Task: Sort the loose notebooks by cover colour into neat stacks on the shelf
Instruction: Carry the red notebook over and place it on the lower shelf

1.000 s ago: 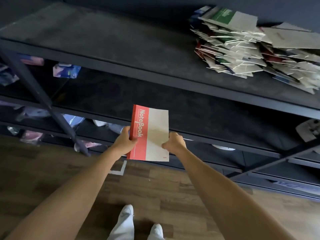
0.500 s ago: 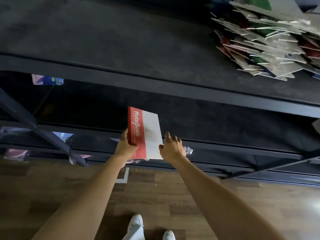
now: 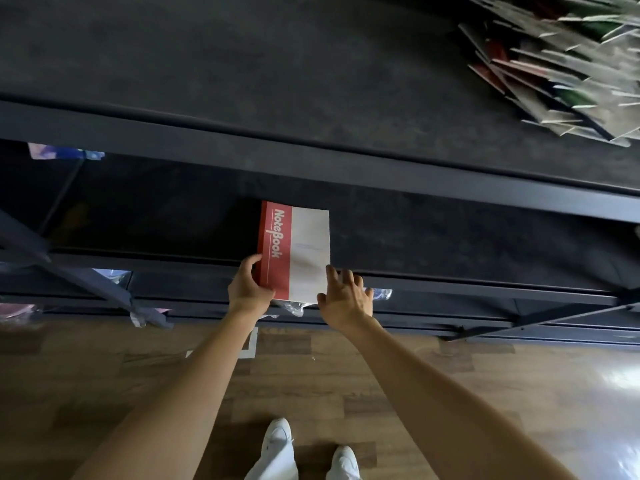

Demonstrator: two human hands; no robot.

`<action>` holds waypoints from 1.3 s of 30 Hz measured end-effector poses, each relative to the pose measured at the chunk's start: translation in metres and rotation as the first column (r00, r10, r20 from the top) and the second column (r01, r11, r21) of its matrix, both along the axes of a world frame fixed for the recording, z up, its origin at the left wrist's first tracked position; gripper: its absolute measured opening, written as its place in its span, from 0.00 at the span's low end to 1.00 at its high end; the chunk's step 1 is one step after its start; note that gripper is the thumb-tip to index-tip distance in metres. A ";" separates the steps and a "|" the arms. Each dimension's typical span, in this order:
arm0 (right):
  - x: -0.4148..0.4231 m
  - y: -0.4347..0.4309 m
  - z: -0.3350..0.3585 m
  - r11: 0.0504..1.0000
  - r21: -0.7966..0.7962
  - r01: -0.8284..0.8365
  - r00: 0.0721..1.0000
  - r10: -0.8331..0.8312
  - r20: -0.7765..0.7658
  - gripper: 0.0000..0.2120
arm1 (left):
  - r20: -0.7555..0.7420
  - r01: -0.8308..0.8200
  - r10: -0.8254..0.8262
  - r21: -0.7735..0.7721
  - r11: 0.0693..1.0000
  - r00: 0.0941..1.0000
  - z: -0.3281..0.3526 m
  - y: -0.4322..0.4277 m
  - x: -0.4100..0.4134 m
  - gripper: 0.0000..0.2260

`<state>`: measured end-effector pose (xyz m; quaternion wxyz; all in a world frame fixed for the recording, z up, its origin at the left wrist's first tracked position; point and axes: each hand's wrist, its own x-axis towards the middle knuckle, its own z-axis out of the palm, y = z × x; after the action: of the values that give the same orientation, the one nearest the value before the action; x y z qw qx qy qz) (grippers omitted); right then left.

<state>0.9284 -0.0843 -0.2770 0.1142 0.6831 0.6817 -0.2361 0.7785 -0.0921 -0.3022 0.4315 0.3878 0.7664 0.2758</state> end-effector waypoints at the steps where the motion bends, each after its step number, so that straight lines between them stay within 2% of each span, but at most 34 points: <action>1: 0.000 0.000 0.000 1.000 -0.001 -0.002 1.000 0.002 -0.001 0.25 | -0.027 -0.010 0.010 0.019 1.000 1.000 -0.002 0.001 0.001 0.27; 5: 0.002 0.001 -0.004 1.000 -0.004 -0.005 1.000 0.005 0.003 0.26 | -0.209 0.060 -0.044 0.073 0.995 0.977 -0.009 0.006 0.009 0.23; 11: 0.008 0.001 -0.011 1.000 -0.013 -0.003 1.000 0.003 0.009 0.28 | -0.414 0.239 -0.253 -0.088 0.967 0.874 -0.019 0.001 0.020 0.35; 19: 0.018 0.002 -0.016 1.000 0.005 -0.017 1.000 0.017 -0.006 0.27 | -0.496 0.185 -0.216 -0.111 0.976 0.841 -0.023 0.007 0.025 0.33; 24: 0.028 0.001 -0.008 0.999 0.011 -0.052 0.999 0.052 0.015 0.28 | -0.582 0.209 -0.294 -0.209 0.955 0.758 -0.018 -0.003 0.032 0.35; 29: 0.040 -0.014 0.002 0.992 0.029 -0.121 0.992 0.120 0.039 0.27 | -0.643 0.266 -0.345 -0.220 0.939 0.684 -0.007 -0.029 0.045 0.33; 39: 0.093 -0.075 0.041 0.981 0.091 -0.169 0.985 0.165 0.052 0.25 | -0.719 0.307 -0.319 -0.154 0.939 0.618 0.044 -0.092 0.100 0.30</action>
<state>1.0214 -0.1589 -0.2360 0.1159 0.6332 0.7442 -0.1780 0.8786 -0.1837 -0.2582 0.1314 0.5893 0.7970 0.0114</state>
